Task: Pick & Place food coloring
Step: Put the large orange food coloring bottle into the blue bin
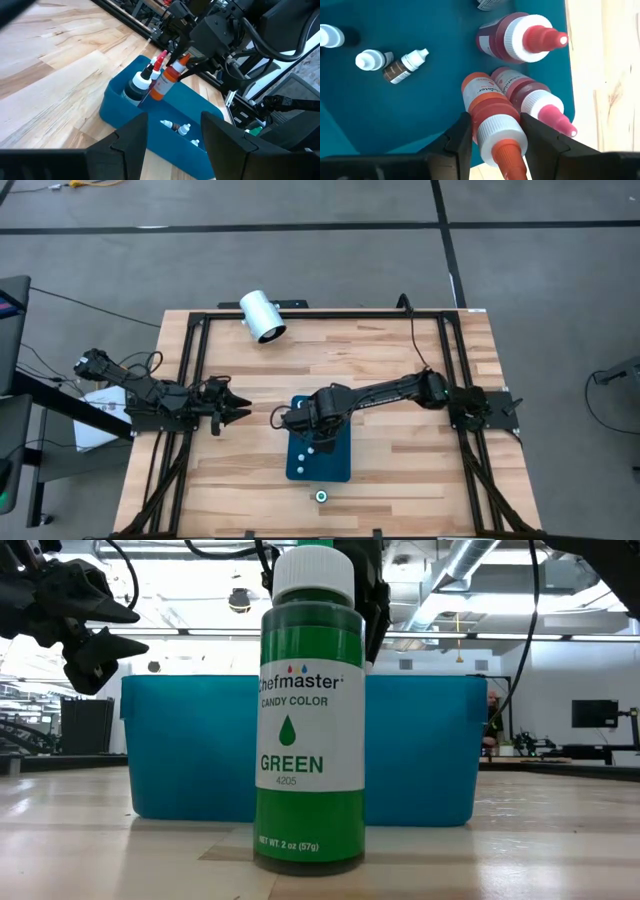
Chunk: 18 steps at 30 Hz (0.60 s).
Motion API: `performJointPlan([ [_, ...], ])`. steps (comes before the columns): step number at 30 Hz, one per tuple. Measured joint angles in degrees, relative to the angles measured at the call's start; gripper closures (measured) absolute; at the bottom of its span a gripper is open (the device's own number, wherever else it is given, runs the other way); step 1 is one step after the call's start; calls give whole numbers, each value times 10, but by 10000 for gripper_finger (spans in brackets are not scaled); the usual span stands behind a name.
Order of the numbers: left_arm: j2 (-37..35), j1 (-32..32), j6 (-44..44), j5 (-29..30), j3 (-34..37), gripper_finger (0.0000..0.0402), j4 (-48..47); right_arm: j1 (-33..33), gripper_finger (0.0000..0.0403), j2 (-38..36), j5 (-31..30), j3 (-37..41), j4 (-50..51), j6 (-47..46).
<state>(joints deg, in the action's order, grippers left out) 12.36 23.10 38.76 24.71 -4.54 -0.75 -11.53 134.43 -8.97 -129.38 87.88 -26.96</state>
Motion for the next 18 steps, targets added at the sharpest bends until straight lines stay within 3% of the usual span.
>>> performJointPlan([
  [18, 0, 0, 0, -1, 0, 227, 0, -6, 272, 0, 0, 0, -2, -1],
])
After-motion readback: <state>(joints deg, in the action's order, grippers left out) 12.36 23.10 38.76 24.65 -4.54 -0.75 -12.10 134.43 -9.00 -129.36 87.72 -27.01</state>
